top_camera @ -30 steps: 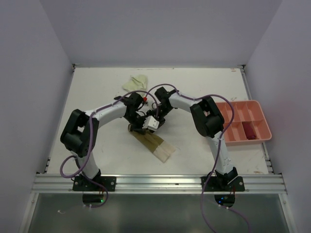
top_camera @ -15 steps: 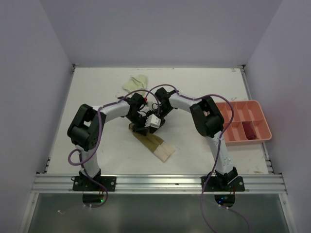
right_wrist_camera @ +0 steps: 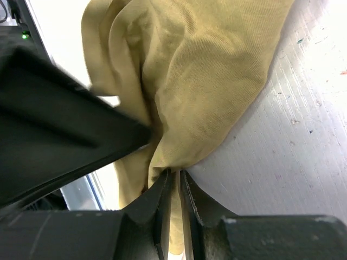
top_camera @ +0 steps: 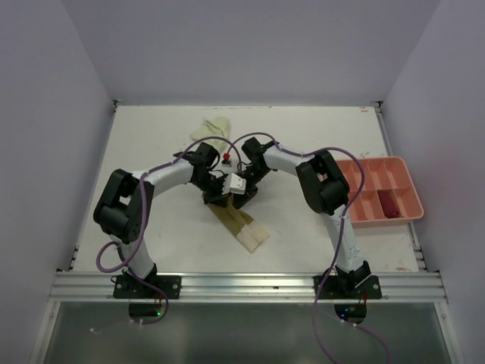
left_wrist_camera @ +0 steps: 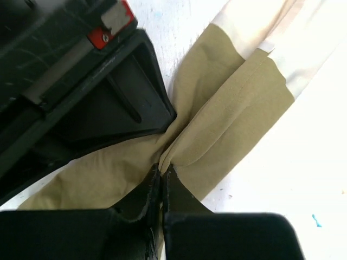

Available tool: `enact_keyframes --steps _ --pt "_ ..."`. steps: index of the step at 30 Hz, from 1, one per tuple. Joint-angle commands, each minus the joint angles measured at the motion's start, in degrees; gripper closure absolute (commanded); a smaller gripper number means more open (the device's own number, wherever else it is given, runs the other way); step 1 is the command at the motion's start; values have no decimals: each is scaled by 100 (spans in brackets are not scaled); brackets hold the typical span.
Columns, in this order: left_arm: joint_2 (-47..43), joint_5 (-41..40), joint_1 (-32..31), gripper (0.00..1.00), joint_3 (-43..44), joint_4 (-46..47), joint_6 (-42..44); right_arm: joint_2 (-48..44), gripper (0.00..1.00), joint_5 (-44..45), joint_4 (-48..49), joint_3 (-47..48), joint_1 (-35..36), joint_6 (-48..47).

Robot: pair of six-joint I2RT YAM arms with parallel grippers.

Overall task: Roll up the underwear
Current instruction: Fold the underwear

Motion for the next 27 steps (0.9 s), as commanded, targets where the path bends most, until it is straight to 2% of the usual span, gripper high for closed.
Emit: enact_keyframes --steps 1,6,19,23,24,27 --pt "-475 153 37 100 -59 96 205 131 82 241 50 -84 48 -87" --pt "-590 127 29 100 -217 358 258 166 82 188 50 -49 48 -16" --pt "455 -75 2 100 -15 868 -321 122 81 240 -117 -58 39 -113" --pt "570 -154 11 100 -67 912 -427 -62 73 433 -214 -5 -31 -131" --pt "579 -163 2 100 -77 921 -445 -132 67 478 -223 -5 -118 -104" --pt "701 -268 11 100 -85 948 -506 -422 60 583 -223 -5 -416 36"
